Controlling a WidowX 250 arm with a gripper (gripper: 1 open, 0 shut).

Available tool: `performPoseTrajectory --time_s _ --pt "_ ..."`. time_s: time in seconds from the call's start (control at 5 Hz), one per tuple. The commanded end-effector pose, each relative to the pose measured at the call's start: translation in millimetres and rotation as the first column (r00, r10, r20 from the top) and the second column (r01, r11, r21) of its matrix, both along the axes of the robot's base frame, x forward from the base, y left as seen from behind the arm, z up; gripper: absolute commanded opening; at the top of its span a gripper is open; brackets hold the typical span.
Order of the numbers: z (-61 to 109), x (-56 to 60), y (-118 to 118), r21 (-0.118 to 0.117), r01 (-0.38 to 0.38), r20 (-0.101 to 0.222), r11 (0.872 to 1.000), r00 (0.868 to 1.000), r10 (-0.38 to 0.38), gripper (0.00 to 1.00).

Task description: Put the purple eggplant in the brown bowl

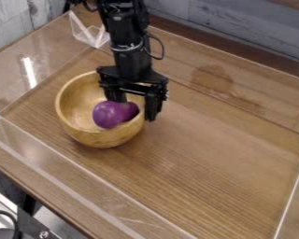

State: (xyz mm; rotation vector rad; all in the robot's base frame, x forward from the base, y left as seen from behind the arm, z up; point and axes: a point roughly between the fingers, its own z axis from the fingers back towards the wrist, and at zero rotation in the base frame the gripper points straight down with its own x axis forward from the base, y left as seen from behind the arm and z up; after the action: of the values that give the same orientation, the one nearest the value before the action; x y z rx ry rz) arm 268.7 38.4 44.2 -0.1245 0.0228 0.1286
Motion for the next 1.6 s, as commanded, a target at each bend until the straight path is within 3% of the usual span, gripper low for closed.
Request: performPoseTrajectory --time_s 0.0,0.8,1.0,1.4 --pt "8.8 9.5 0 0.004 0.001 0.045 1.0 0.999 -0.002 1.0" --pt "17.9 18.4 -7 -0.007 0.005 0.038 1.0 0.999 -0.004 1.0" --pt "18.1 20.0 -9 -0.009 0.003 0.037 1.0 0.999 -0.002 0.0" --pt "23.3 20.7 -11 -0.013 0.005 0.037 1.0 0.999 -0.005 0.0"
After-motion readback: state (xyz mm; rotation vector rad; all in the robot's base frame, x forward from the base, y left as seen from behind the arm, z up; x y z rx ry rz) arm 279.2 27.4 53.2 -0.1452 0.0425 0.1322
